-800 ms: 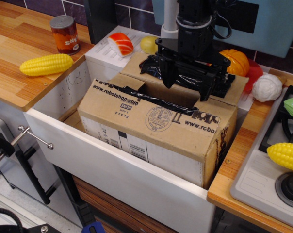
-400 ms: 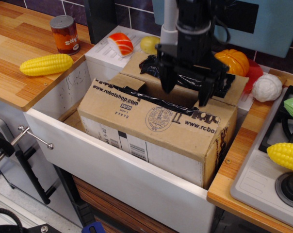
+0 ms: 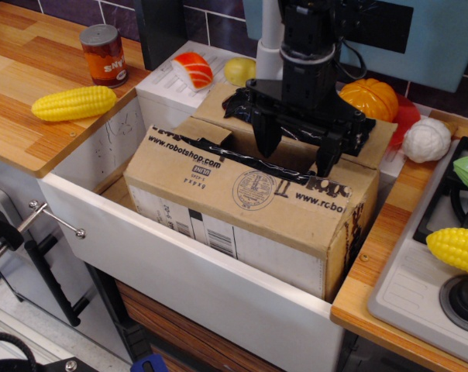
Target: Open small4fbox flaps
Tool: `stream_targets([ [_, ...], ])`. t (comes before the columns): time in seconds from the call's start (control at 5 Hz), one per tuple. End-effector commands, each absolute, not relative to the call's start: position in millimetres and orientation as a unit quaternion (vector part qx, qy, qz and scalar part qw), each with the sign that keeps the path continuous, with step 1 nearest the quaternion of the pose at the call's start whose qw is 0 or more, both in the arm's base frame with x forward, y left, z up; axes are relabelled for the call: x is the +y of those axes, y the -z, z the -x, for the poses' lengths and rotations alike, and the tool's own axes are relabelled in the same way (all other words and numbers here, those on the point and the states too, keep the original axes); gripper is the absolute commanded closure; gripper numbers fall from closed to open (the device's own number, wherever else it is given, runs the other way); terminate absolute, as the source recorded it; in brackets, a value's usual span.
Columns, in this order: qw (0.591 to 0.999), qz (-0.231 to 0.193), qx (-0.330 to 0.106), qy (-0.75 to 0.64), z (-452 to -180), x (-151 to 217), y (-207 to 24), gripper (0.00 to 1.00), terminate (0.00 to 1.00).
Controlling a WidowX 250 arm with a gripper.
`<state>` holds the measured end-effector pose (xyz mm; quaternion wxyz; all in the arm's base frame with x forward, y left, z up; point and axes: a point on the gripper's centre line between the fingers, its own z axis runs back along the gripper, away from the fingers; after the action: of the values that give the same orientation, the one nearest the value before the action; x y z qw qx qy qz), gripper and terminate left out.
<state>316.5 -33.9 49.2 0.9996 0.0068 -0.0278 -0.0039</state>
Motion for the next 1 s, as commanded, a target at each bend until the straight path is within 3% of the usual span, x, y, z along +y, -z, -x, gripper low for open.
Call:
stream_targets([
  [0.0, 0.999, -0.004, -0.043, -0.008, -308.5, -39.2, -54.5, 0.00, 0.00],
  [0.8, 0.999, -0.033, 0.008, -0.036, -259.0, -44.6, -88.1, 0.00, 0.00],
])
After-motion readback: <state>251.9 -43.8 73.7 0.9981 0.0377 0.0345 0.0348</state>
